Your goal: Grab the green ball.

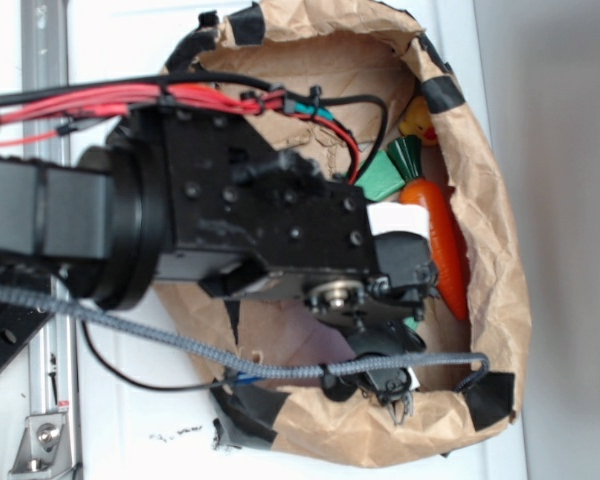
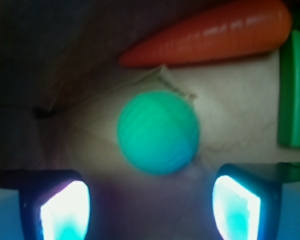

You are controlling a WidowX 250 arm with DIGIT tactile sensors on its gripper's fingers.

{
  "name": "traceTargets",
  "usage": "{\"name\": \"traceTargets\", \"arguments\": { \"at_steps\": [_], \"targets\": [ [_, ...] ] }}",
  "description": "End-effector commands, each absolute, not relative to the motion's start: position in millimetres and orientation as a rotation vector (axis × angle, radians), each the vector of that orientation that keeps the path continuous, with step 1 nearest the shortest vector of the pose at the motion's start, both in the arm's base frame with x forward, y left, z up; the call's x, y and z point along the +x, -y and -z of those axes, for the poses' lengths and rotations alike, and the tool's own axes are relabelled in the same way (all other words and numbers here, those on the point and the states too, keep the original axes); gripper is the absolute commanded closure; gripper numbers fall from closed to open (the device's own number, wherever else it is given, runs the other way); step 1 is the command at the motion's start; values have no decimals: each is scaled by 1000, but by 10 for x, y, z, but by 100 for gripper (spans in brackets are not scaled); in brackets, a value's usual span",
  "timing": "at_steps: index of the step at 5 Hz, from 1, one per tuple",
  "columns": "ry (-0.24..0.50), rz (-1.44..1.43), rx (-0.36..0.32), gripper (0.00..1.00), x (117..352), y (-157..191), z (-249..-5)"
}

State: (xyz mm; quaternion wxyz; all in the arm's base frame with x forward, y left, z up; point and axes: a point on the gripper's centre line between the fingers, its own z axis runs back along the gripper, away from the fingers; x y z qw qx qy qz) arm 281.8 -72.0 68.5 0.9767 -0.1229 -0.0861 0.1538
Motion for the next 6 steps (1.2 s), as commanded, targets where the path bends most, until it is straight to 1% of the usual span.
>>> {"name": "traceTargets", "arguments": {
  "at_steps": [1, 2, 3, 4, 5, 6],
  "targets": [
    [204, -249, -199, 100, 2889, 746, -431],
    [213, -236, -151, 100, 2916, 647, -314],
    [195, -220, -126, 100, 2893, 595, -208],
    [178, -171, -123, 100, 2785, 458, -440],
    [280, -99, -68, 100, 2622, 144, -933],
    [329, -40, -13, 100, 2463, -69, -1448]
  ]
}}
